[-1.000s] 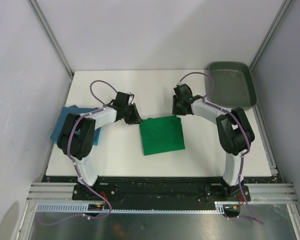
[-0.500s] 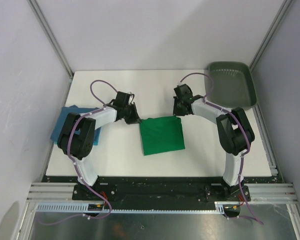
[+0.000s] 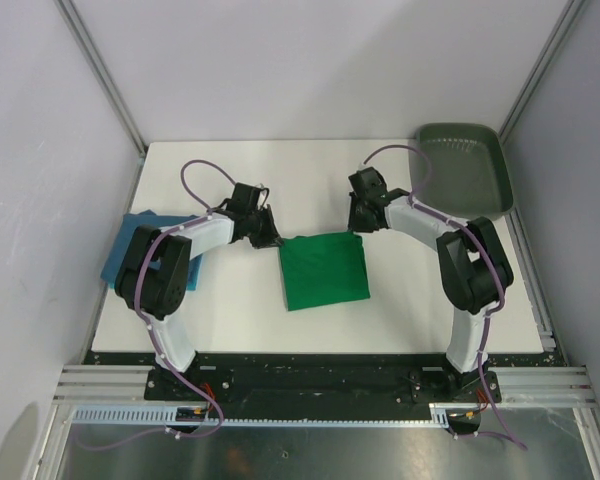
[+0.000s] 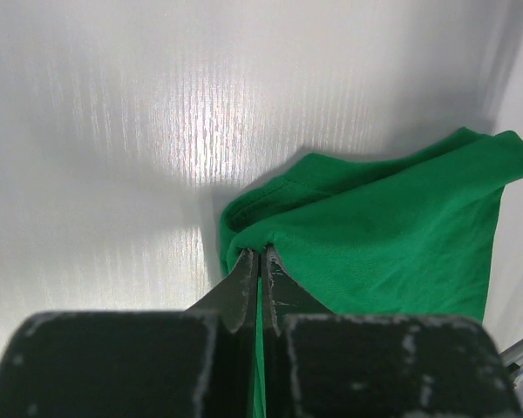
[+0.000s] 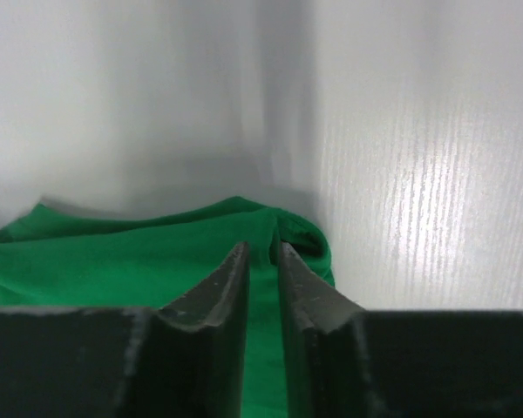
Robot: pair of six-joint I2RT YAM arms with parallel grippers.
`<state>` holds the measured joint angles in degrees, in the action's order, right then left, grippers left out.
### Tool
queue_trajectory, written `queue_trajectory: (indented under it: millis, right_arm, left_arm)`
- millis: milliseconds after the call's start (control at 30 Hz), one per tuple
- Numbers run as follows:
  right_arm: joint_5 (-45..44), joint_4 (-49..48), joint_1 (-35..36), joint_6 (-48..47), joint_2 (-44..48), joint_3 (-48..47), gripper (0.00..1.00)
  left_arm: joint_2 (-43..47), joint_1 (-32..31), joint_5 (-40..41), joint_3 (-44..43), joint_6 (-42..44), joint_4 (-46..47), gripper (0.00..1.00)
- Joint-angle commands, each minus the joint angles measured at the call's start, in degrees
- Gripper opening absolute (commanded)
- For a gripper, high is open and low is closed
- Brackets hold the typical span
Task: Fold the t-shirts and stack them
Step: Smooth out wrinkles on the folded tshirt
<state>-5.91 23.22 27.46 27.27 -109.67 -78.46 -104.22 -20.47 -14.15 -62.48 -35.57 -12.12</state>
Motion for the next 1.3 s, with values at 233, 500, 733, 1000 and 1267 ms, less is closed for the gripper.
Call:
queue_trajectory:
  millis: [233, 500, 733, 1000, 1267]
  right_arm:
    - [1.8, -0.3, -0.5, 1.4, 0.2, -2.3, 0.43]
    - [4.0, -1.2, -1.1, 2.3, -1.6, -2.2, 0.37]
    - [5.1, -1.6, -1.3, 3.0, -2.0, -2.2, 0.34]
    - [4.1, -0.7, -0.6, 4.6, 0.4, -2.2, 0.01]
    - [-3.1, 5.8, 1.5, 6.6, 6.9, -2.1, 0.0]
  left_arm:
    - [2.3, -0.4, 0.1, -0.2, 0.5, 0.7, 0.0]
    - [1.9, -0.4, 0.0, -0.6, 0.4, 0.7, 0.0]
    - [1.7, -0.5, 0.0, -0.6, 0.3, 0.7, 0.0]
    - [2.4, -0.7, 0.0, -0.1, 0.5, 0.8, 0.0]
    - [8.3, -1.1, 0.0, 2.1, 0.2, 0.7, 0.0]
